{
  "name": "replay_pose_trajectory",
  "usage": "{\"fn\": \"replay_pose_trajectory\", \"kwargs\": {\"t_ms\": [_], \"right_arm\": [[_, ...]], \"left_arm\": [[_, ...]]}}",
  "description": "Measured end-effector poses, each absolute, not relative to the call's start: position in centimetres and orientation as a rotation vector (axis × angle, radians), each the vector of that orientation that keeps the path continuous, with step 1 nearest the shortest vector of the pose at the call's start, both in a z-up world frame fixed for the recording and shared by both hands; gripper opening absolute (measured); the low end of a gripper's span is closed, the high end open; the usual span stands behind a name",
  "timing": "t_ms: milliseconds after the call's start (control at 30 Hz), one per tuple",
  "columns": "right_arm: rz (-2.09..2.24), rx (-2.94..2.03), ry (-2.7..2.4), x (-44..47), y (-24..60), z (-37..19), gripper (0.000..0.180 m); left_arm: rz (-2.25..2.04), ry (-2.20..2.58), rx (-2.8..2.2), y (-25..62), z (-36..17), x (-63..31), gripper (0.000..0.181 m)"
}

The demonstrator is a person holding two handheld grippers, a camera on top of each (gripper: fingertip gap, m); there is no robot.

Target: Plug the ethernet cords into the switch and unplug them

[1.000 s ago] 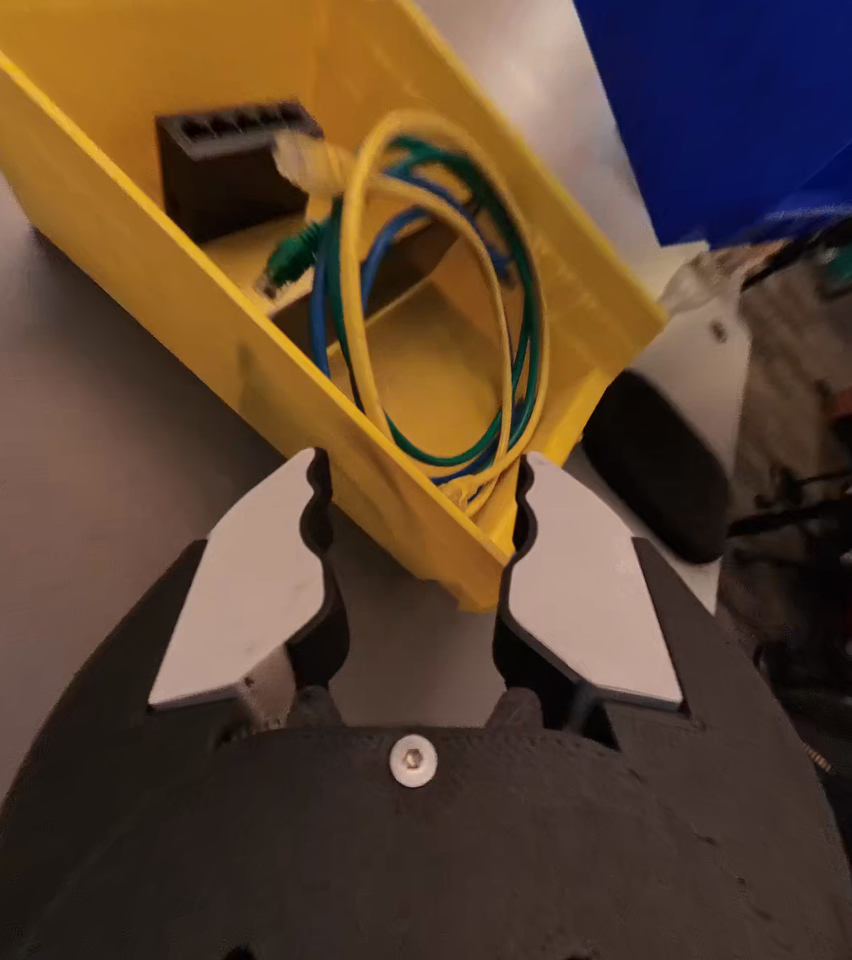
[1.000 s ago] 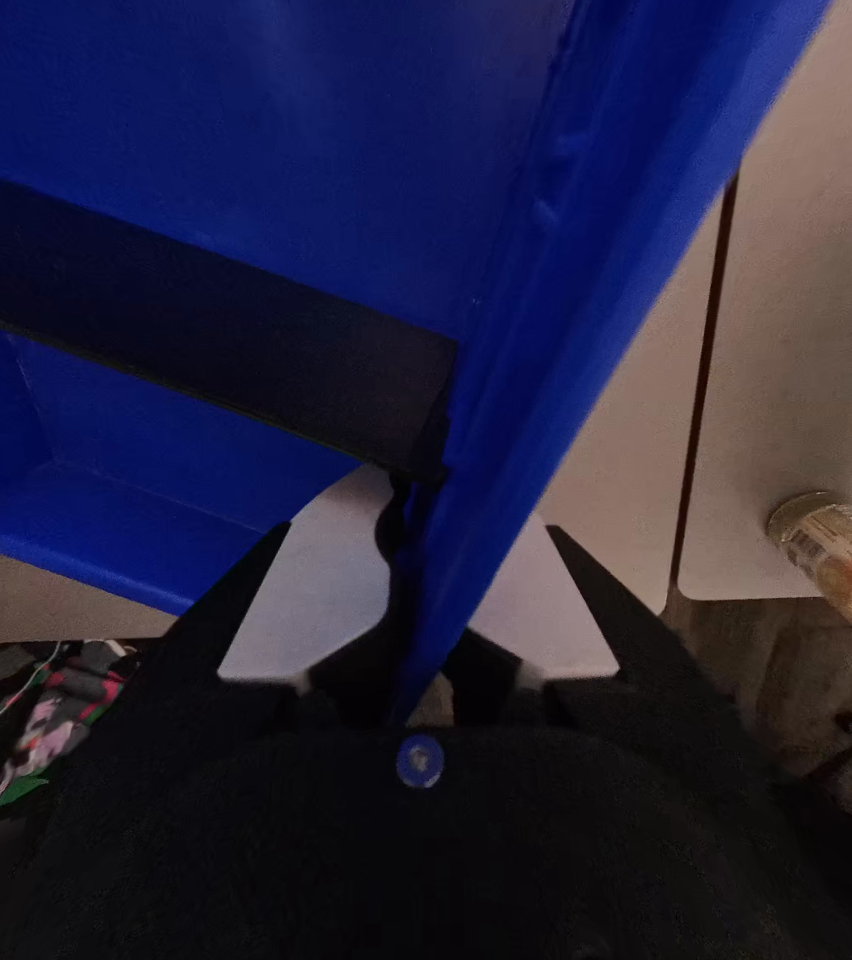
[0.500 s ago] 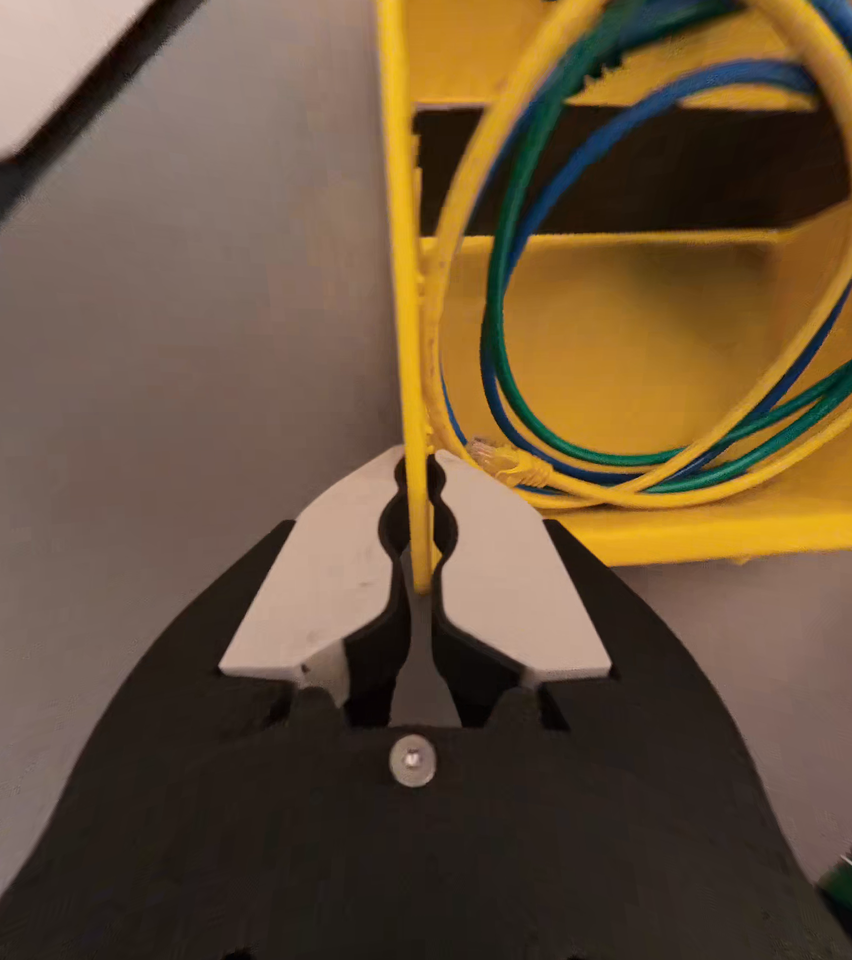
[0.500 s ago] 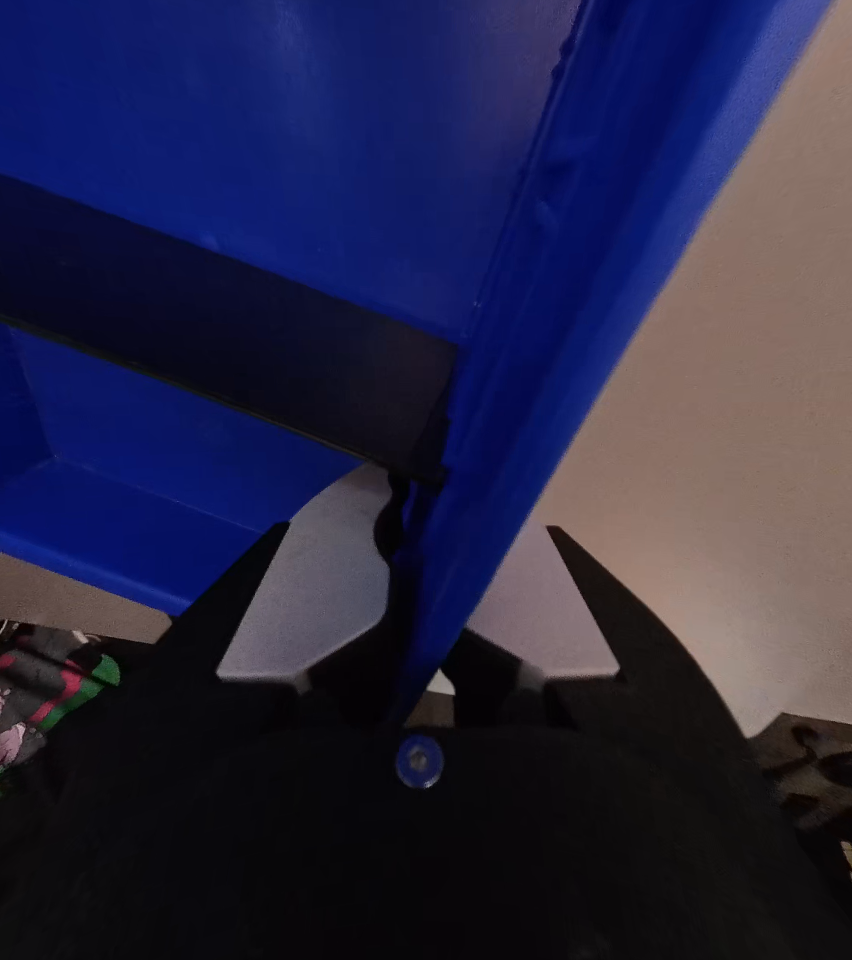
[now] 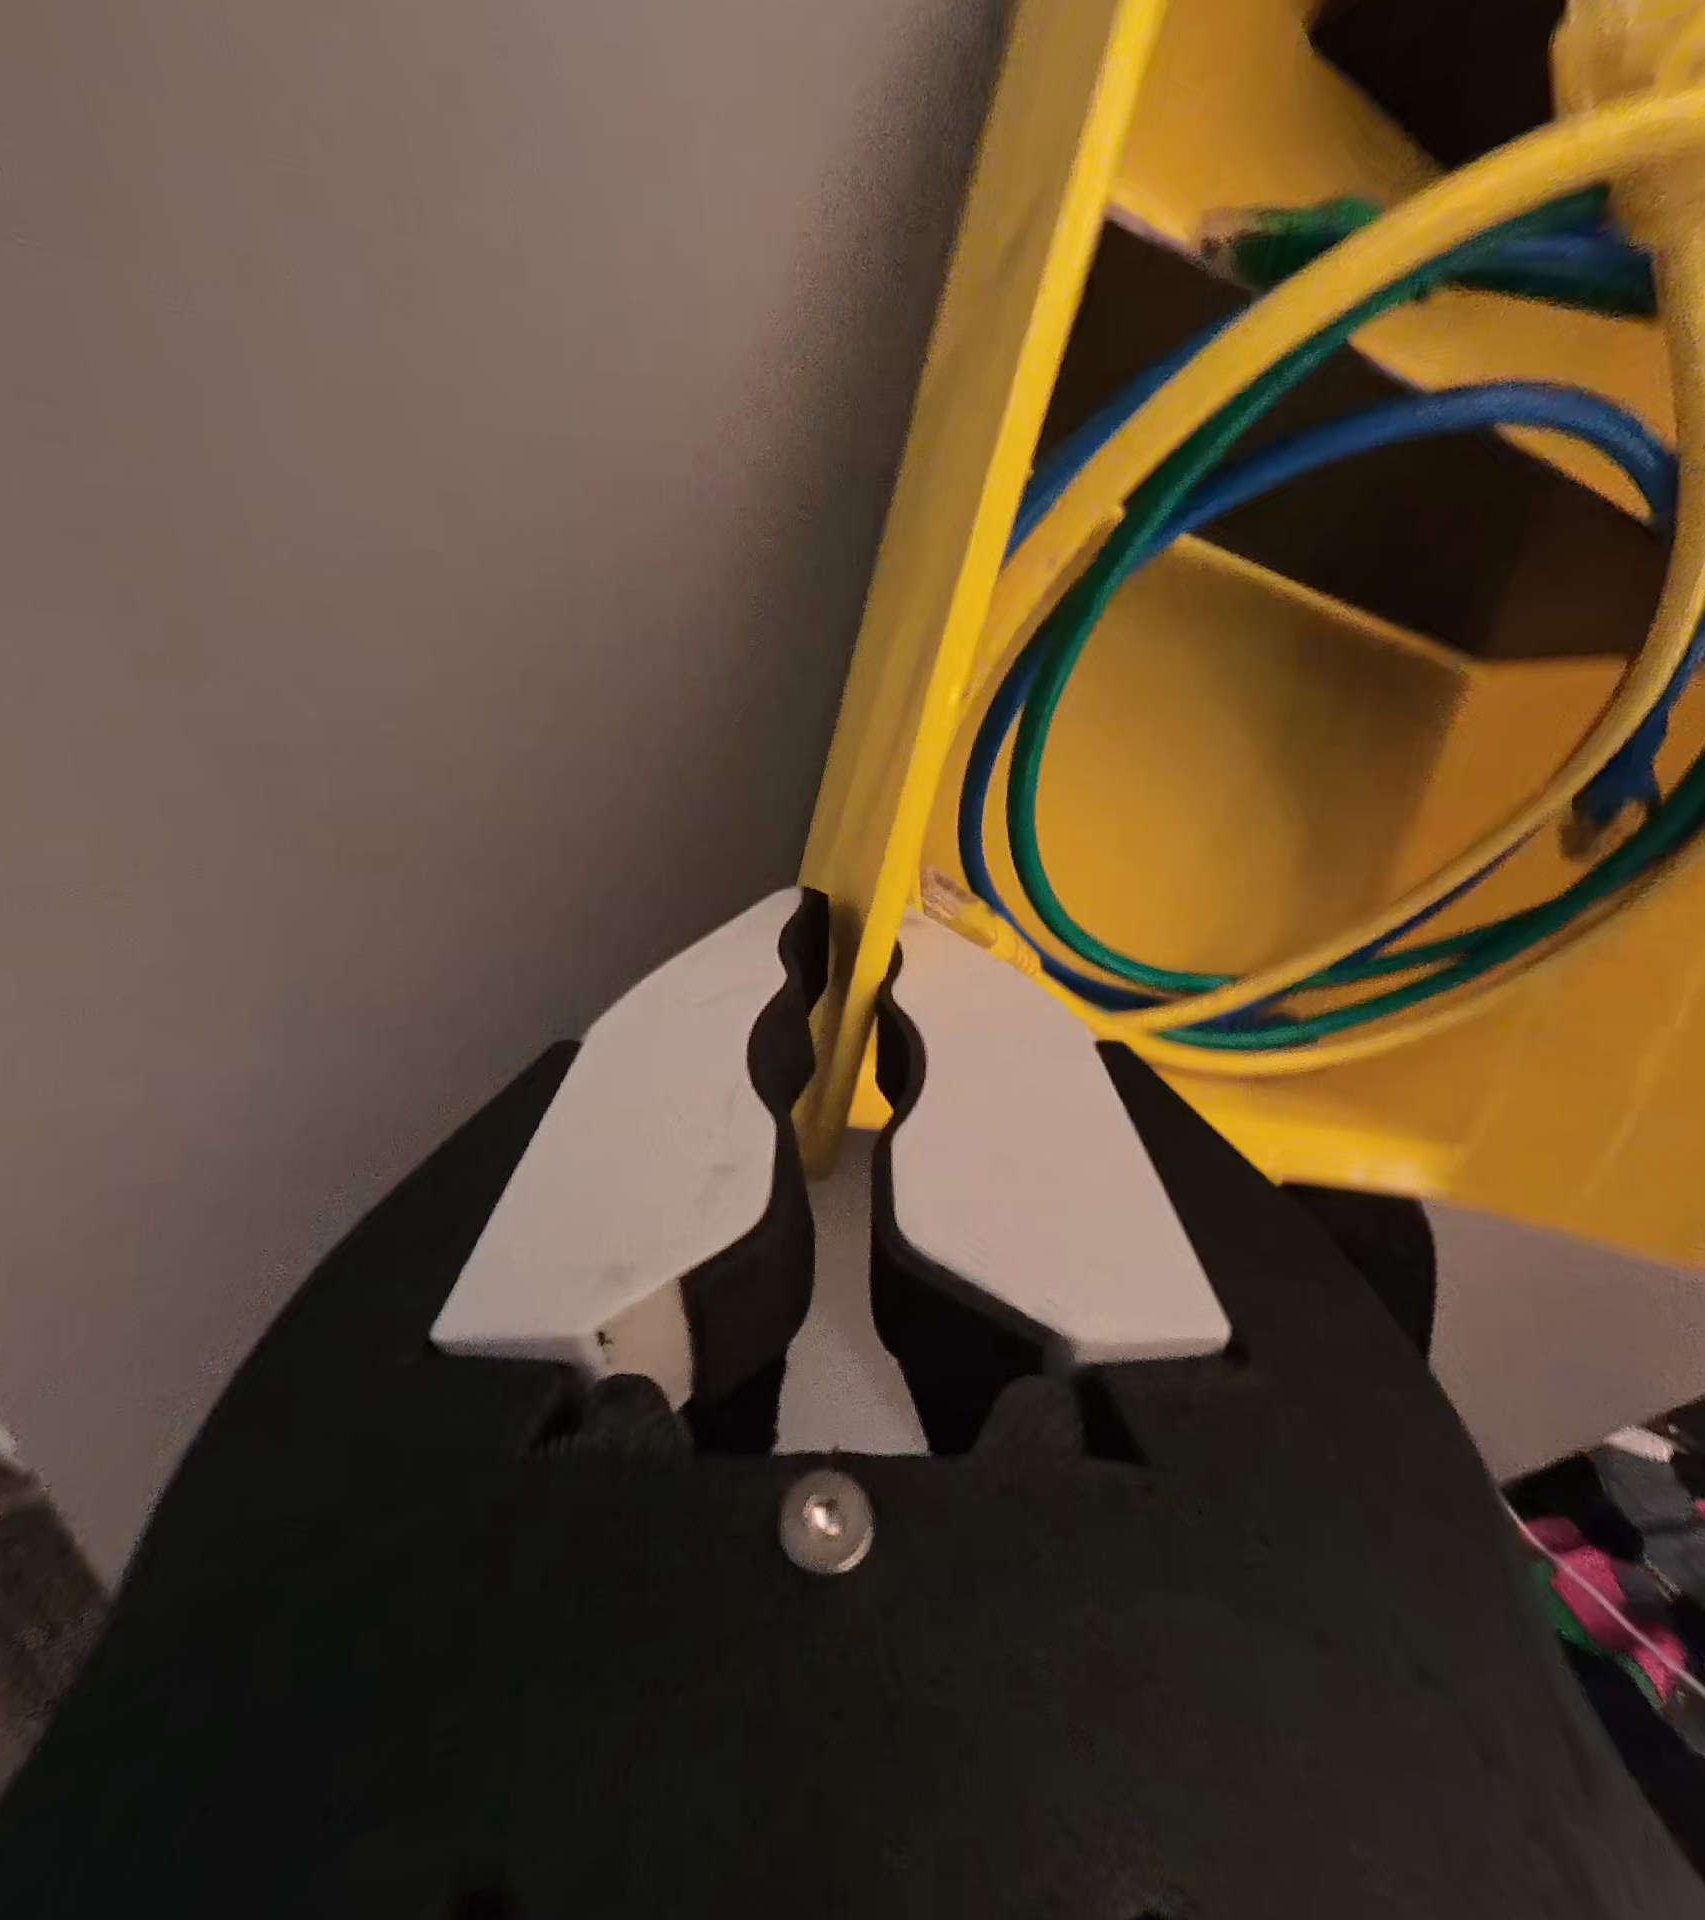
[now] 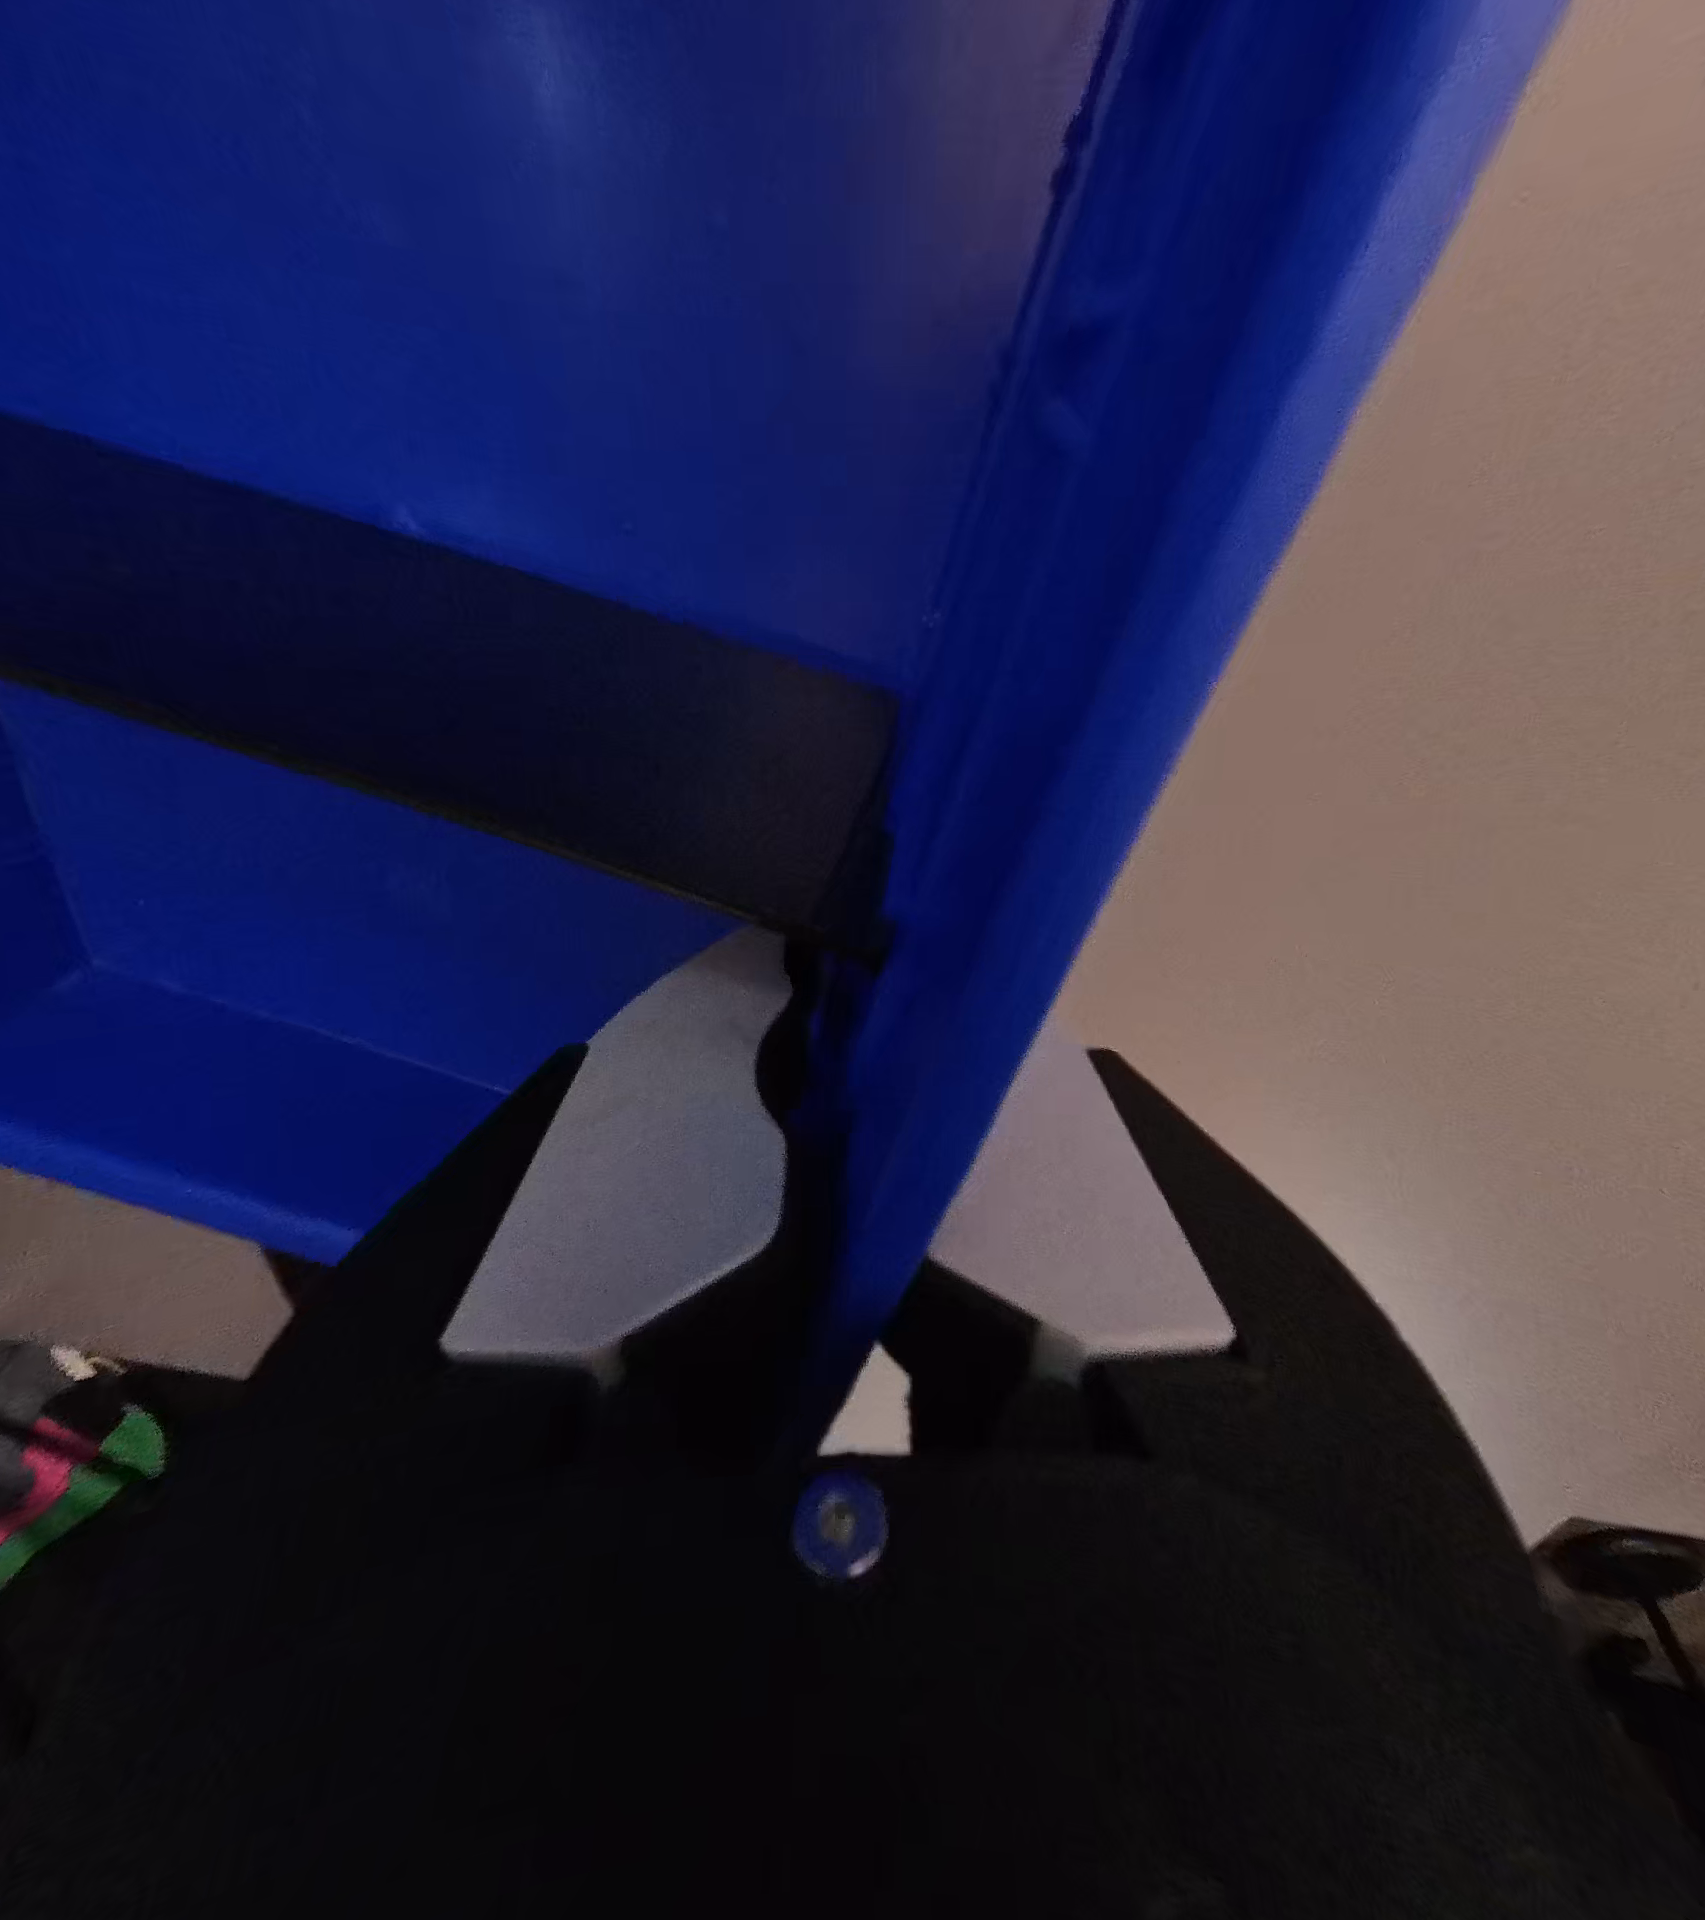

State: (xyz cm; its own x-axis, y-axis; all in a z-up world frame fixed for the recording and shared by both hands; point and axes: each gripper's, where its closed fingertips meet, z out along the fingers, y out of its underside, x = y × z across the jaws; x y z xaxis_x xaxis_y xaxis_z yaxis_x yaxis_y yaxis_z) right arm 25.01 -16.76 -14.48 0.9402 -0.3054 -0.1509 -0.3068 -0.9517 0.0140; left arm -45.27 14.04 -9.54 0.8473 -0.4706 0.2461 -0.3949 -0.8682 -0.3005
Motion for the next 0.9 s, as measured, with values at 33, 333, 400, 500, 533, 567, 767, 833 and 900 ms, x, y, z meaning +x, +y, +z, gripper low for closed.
{"fn": "replay_pose_trajectory", "kwargs": {"t_ms": [33, 333, 400, 500, 533, 567, 767, 833, 900], "right_arm": [[0.209, -3.086, 0.452, 25.4, -16.3, -14.7, 0.006], [0.267, -3.111, 0.335, 24.5, -13.6, -14.9, 0.007], [0.268, -3.115, 0.325, 24.2, -13.2, -14.9, 0.007], [0.256, -3.12, 0.302, 24.2, -13.0, -14.9, 0.007], [0.261, -3.119, 0.312, 24.2, -13.0, -14.9, 0.007], [0.266, -3.116, 0.321, 24.3, -13.0, -14.9, 0.007], [0.271, -3.116, 0.377, 25.8, -13.5, -14.9, 0.007], [0.292, -3.112, 0.4, 26.2, -13.6, -14.9, 0.006], [0.281, -3.12, 0.375, 26.6, -13.6, -14.9, 0.007]], "left_arm": [[-0.461, 0.67, -2.803, 13.2, -9.5, -46.2, 0.006], [-0.523, 0.904, -2.938, 6.6, -9.4, -47.0, 0.013], [-0.475, 0.933, -2.949, 6.7, -9.5, -47.0, 0.011], [-0.455, 0.964, -2.936, 6.8, -9.5, -47.0, 0.011], [-0.469, 0.961, -2.929, 6.9, -9.5, -47.0, 0.011], [-0.491, 0.948, -2.924, 6.9, -9.5, -47.0, 0.011], [-0.564, 0.814, -2.901, 8.0, -9.4, -47.7, 0.012], [-0.574, 0.79, -2.899, 8.0, -9.4, -47.8, 0.012], [-0.568, 0.789, -2.897, 8.1, -9.4, -47.9, 0.012]]}}
